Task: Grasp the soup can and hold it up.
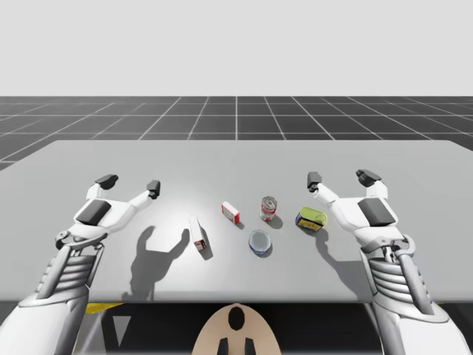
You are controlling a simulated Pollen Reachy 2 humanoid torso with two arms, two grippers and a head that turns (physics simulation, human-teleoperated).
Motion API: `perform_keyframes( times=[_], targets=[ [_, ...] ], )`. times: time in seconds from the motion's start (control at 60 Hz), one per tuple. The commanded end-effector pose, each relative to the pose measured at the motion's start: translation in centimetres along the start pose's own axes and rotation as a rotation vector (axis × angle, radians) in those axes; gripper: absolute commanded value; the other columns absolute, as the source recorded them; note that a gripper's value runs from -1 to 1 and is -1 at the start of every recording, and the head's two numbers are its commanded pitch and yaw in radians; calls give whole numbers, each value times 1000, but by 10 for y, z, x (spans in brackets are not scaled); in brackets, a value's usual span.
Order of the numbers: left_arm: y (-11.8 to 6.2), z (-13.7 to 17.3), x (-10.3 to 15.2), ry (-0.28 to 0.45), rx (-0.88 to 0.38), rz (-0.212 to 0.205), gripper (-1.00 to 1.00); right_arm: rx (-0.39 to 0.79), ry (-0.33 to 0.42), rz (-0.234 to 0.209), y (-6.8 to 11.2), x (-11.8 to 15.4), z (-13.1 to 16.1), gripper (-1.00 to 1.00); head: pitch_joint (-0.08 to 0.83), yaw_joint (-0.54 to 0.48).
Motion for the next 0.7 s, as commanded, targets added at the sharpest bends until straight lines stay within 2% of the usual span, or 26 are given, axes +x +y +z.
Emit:
perform_keyframes(
  times=[0.017,0.233,0.383,0.467,0.7],
  targets=[
    [-1,0,0,1,-1,-2,-1000,-16,-4,-12,1,-1,2,-1000,17,9],
    [-2,1,1,0,-3,-3,-1000,1,-2,-12,2,2,2,-1000,73,7],
    [-3,2,0,2,-3,-3,-1000,-8,-4,-13,1,1,2,-1000,171,-1],
    [-3,1,0,4,-5,-5,-1000,-12,-4,-10,0,1,1,-1000,259,-8],
    [-3,1,0,2,-9,-9,-1000,-17,-5,-8,0,1,0,-1000,403,-16]
  ],
)
